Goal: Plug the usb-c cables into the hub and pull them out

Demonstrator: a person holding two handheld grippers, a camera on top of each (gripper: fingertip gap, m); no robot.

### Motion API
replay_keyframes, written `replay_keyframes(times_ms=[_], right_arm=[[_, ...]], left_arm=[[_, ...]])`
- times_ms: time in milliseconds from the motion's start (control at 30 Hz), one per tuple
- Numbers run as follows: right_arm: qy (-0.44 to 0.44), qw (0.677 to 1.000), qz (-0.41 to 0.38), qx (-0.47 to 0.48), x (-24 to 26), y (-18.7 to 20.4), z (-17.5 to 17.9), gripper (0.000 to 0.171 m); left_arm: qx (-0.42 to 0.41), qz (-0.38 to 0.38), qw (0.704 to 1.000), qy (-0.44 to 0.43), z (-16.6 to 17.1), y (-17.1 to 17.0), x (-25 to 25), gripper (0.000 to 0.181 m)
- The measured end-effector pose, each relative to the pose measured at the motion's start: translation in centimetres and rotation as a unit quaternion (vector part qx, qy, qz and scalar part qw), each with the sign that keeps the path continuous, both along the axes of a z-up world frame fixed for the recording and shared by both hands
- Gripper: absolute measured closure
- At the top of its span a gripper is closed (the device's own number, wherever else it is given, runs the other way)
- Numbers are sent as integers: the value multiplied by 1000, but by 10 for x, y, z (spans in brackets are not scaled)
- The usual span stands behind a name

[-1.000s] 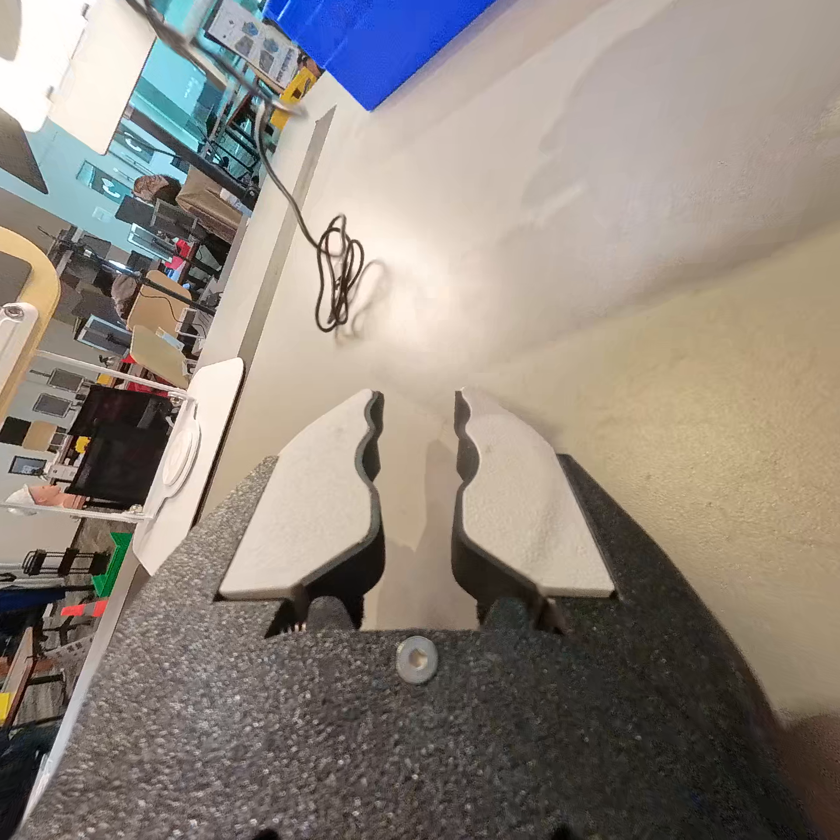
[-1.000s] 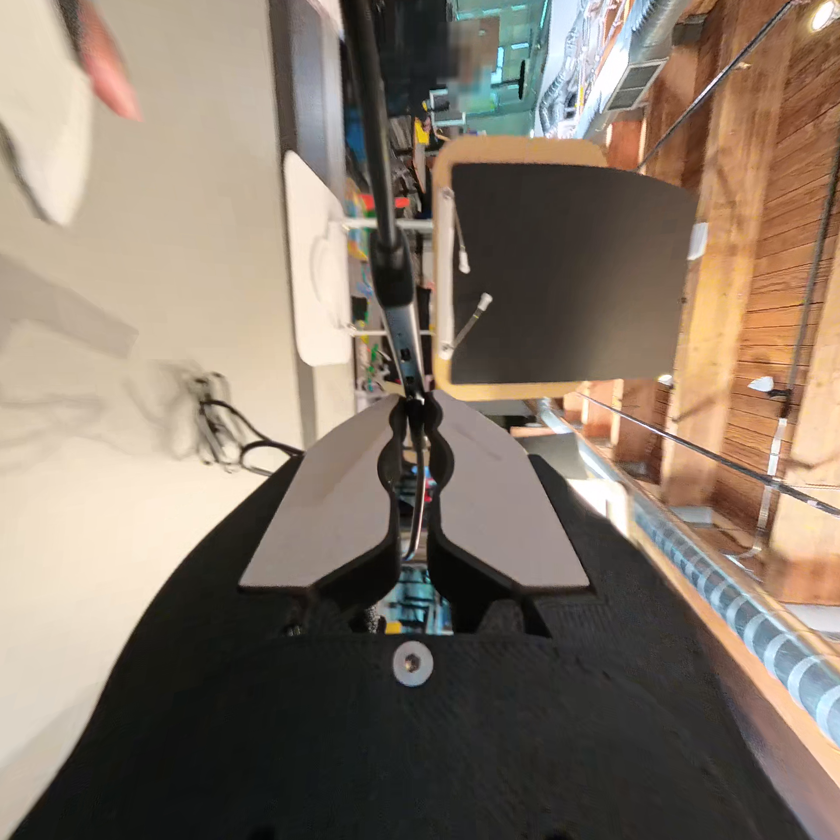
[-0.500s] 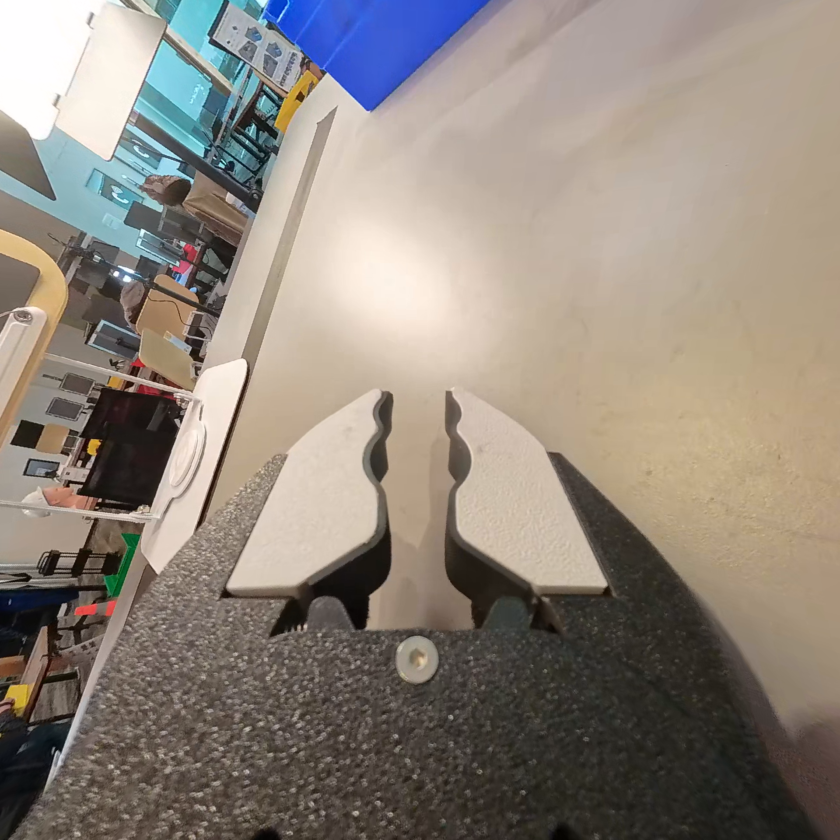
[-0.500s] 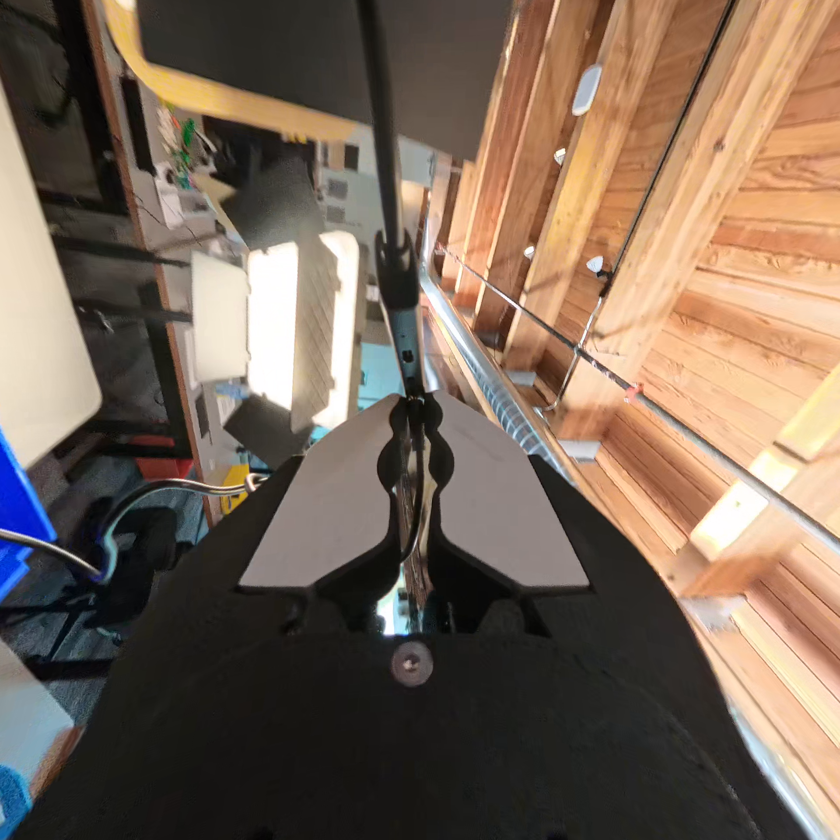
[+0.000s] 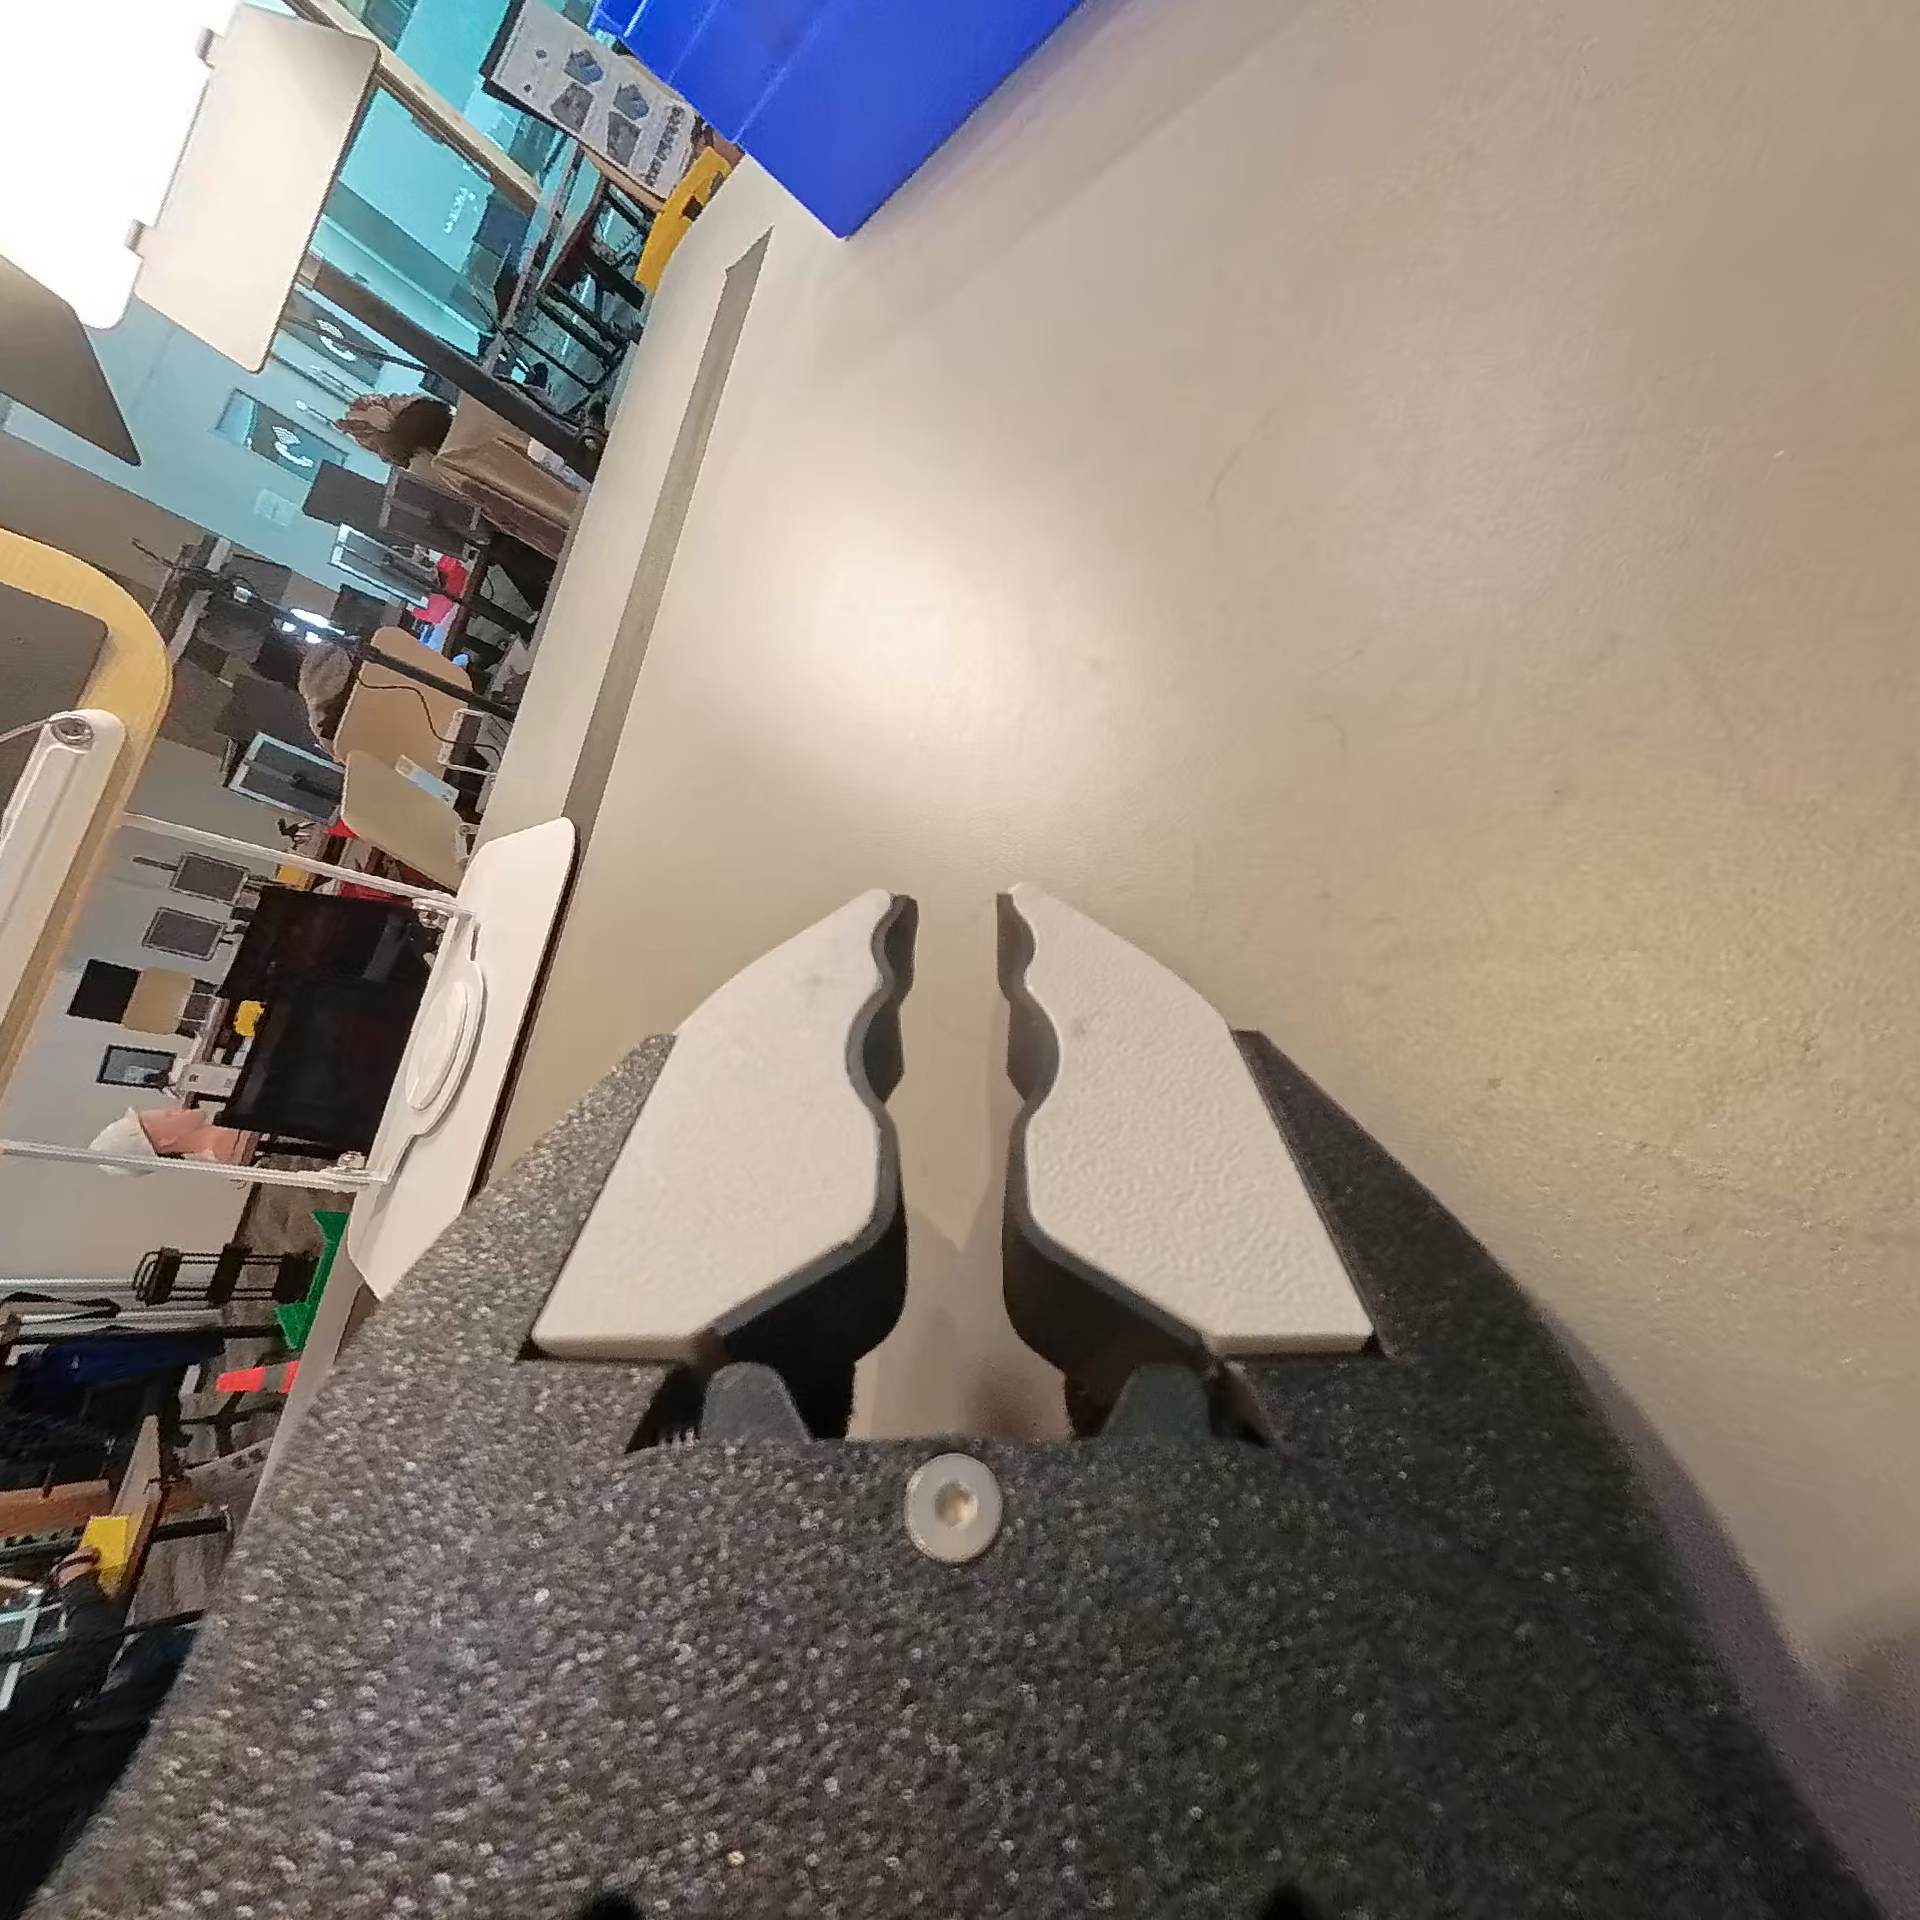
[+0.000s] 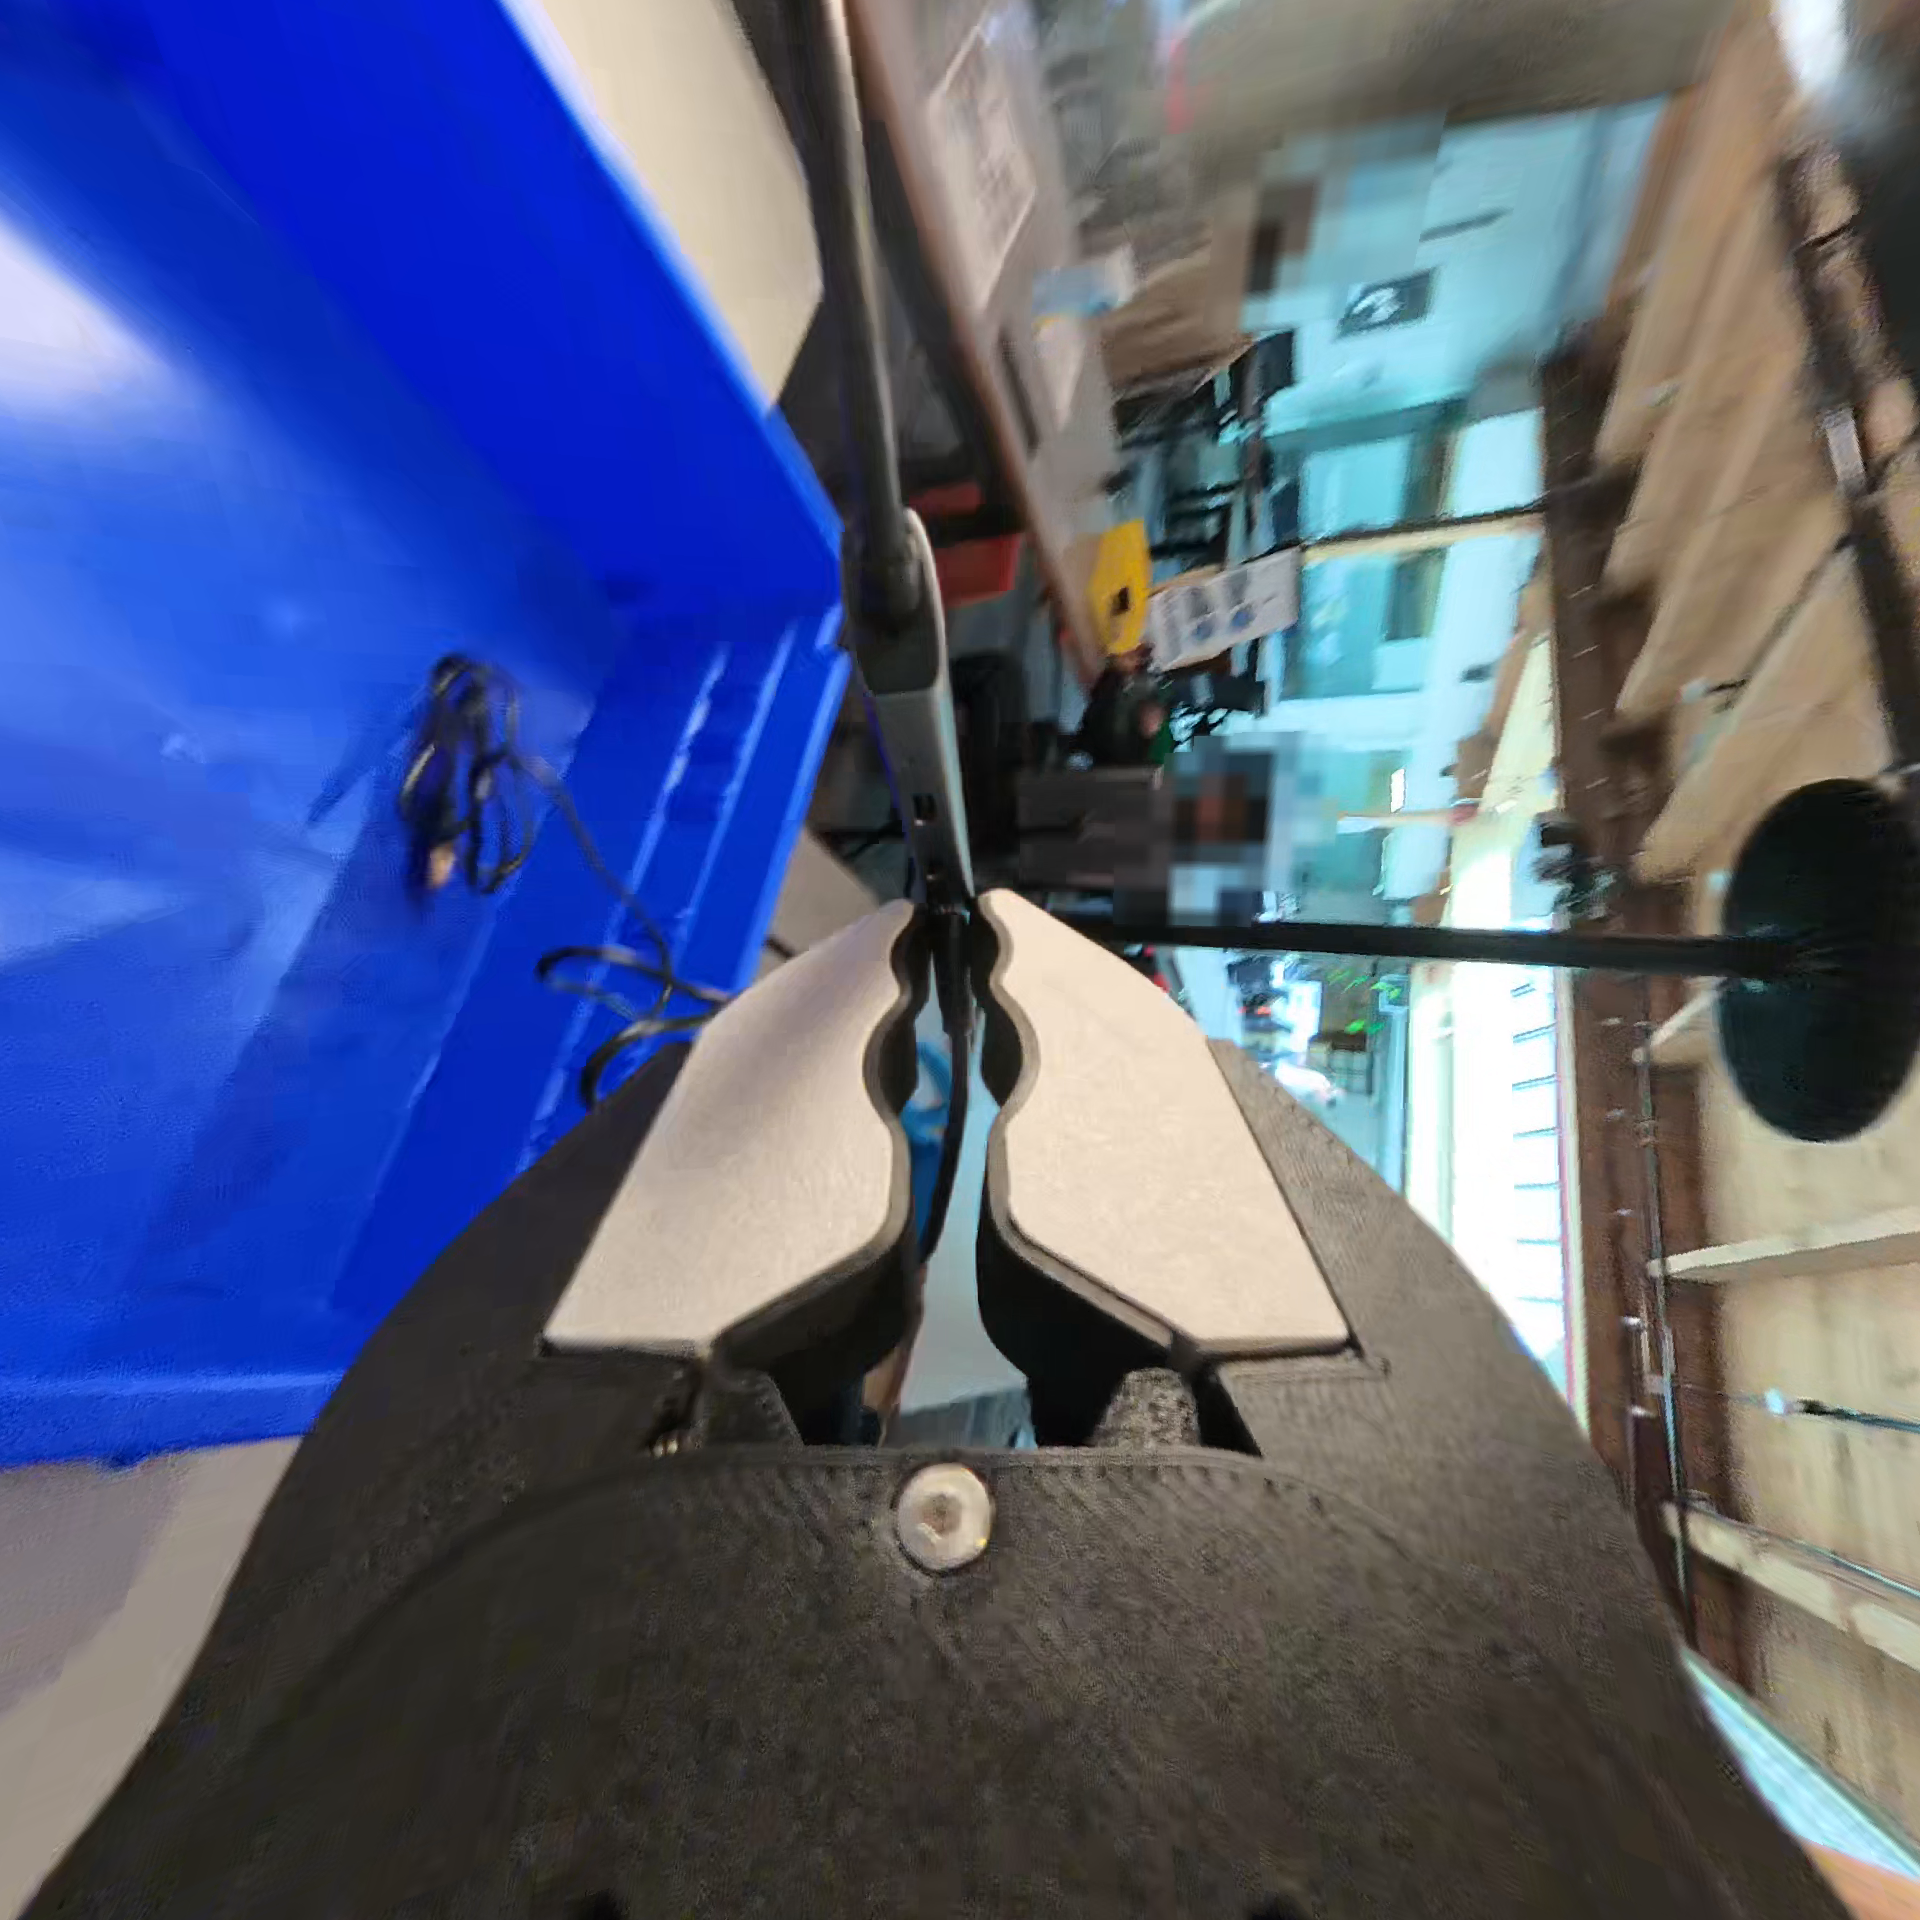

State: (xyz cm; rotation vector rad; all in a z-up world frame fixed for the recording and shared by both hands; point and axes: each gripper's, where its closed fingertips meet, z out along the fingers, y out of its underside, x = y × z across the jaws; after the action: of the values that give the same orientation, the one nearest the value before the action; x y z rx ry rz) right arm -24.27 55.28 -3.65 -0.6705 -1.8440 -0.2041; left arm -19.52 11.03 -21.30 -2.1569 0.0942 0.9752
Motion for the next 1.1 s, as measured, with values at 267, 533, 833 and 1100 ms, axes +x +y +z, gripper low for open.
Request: replay_keyframes(times_ms=[267,533,833,1100], right_arm=[[-184,980,-48,-59,24,-3,-114,163],[-207,951,-37,-228,22,-37,-96,139],[-139,942,92,-293,66,-160,-35,134],[-88,864,166,-468,97,-318,-121,162]], left_arm=[[-3,3,1000,1,-1,0,-2,168],[9,-17,1000,-5,2,0,3,161],[90,-6,995,-44,22,-3,1,177],[199,-5,973,-113,48,-14,12,181]])
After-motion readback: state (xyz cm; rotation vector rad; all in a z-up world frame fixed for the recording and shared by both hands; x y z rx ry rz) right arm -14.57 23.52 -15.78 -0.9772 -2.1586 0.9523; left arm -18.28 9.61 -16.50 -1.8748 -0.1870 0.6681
